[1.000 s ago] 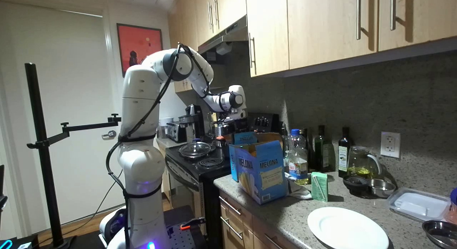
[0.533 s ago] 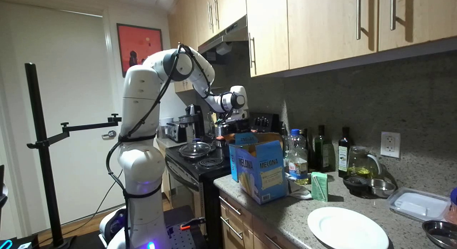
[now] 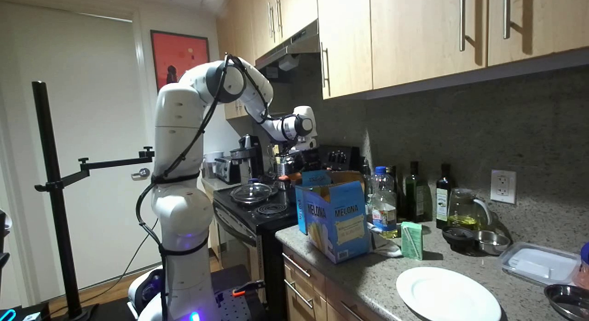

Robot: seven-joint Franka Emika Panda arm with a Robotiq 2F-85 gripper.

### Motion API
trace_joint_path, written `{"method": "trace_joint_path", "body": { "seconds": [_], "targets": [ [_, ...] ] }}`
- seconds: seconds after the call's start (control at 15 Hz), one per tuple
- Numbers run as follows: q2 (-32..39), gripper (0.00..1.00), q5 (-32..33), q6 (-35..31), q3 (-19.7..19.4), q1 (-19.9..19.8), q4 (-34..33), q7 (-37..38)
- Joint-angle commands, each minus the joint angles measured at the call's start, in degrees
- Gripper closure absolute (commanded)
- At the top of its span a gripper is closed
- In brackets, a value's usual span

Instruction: Remove the white plastic from the blue box on the left and put it on the counter

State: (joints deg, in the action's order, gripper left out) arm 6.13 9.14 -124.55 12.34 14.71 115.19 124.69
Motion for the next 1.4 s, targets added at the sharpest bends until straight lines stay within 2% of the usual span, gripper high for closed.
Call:
{"method": "trace_joint_path", "body": {
  "seconds": [0.0, 1.33],
  "targets": [
    [-3.91, 0.94, -0.64, 0.25, 0.22, 0.61, 0.62, -0.59],
    [-11.65, 0.94, 0.34, 0.27, 0.92, -0.63, 2.07, -0.27]
  ]
}}
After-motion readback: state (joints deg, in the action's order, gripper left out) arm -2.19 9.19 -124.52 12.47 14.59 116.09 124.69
